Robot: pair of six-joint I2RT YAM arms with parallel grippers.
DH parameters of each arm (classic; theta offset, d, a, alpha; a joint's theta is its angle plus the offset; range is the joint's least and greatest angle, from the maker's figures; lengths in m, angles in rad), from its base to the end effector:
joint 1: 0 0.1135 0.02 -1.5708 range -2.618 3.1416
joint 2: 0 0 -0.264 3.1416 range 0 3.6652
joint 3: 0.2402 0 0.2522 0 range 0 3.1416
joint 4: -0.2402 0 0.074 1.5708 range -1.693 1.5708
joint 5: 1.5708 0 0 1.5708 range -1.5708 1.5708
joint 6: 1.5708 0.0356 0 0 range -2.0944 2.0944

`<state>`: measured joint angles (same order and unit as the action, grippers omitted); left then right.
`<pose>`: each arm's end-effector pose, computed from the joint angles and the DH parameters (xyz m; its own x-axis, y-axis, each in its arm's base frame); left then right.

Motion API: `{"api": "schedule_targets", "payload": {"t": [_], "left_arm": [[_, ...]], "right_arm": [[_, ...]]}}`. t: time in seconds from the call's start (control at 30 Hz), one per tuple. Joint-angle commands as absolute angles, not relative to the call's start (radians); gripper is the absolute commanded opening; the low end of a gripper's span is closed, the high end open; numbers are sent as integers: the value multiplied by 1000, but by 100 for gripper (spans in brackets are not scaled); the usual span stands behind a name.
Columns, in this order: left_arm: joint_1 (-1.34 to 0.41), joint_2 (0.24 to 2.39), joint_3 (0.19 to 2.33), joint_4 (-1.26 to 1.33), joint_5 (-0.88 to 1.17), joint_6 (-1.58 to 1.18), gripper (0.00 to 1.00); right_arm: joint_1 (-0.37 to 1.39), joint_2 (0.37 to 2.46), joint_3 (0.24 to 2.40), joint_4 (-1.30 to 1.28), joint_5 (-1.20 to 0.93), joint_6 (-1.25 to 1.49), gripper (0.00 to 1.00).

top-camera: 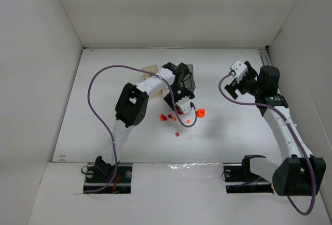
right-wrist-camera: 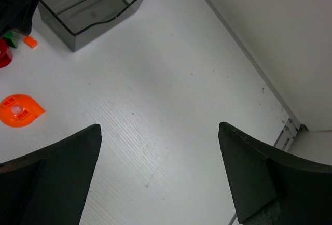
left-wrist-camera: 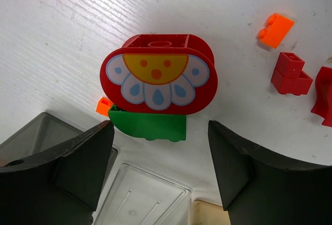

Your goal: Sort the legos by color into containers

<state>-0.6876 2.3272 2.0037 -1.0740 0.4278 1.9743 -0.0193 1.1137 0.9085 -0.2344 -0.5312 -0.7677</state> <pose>0.3545 -0.3103 0.1797 0.8808 0.3594 -0.3081 0.4516 -0.8332 0.3190 0.2506 0.0132 0.3147 0.0006 -0.5989 -0.8008 -0.6133 0.6323 -0.4733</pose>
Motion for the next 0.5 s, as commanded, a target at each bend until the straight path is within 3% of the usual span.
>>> {"api": "schedule_targets", "payload": {"t": [0.0,0.33,0.47], "left_arm": [[-701,2322,2039,-1121,433,2203,69],[-710,2313,2019,-1121,453,2203,70],[-710,2313,2010,-1121,453,2192,52]], "right_arm": [[-25,1109,953,-221,-565,-773,99],[-25,1109,953,-221,-584,-773,99],[-25,1118,953,-221,-584,-773,99]]}}
